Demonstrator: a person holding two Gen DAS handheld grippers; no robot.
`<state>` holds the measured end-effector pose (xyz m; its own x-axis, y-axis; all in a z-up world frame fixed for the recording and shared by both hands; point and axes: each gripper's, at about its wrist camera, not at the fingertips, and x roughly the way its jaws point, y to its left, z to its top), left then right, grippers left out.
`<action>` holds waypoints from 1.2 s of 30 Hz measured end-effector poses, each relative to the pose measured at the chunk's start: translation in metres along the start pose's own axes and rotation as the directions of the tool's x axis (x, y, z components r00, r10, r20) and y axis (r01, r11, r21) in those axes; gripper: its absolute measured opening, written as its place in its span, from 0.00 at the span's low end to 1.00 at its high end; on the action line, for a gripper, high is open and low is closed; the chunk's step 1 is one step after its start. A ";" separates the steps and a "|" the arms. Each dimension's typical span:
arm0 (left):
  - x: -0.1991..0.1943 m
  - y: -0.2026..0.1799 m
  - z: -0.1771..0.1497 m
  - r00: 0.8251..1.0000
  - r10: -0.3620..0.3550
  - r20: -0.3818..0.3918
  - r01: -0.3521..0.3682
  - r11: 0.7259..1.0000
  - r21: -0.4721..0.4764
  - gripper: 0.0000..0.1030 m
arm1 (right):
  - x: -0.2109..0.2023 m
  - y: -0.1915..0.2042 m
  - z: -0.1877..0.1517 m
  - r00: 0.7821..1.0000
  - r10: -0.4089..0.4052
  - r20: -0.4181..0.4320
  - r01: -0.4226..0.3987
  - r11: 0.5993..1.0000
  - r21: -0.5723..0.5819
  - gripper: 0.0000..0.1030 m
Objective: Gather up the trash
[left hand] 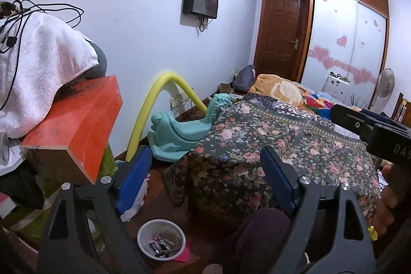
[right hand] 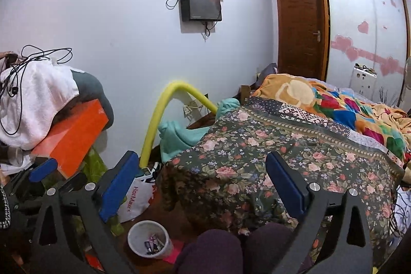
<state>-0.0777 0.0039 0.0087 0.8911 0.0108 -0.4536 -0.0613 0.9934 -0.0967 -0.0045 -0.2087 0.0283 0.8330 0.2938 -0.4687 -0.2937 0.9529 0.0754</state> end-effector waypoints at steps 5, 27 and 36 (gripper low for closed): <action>0.002 -0.001 -0.004 1.000 0.004 -0.018 -0.004 1.000 -0.009 0.84 | 0.000 0.002 -0.003 1.000 0.003 -0.009 -0.003 1.000 -0.005 0.95; 0.008 -0.006 -0.005 0.999 0.004 -0.042 -0.004 1.000 -0.012 0.84 | 0.001 0.001 -0.005 0.999 0.016 -0.033 -0.017 1.000 -0.014 0.95; 0.009 -0.006 -0.005 0.999 0.003 -0.047 -0.004 1.000 -0.016 0.86 | 0.000 -0.002 -0.006 0.999 0.018 -0.033 -0.018 1.000 -0.017 0.95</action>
<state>-0.0719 -0.0021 0.0007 0.8688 0.0086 -0.4952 -0.0720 0.9914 -0.1093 -0.0070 -0.2107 0.0226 0.8119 0.3080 -0.4959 -0.3166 0.9460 0.0693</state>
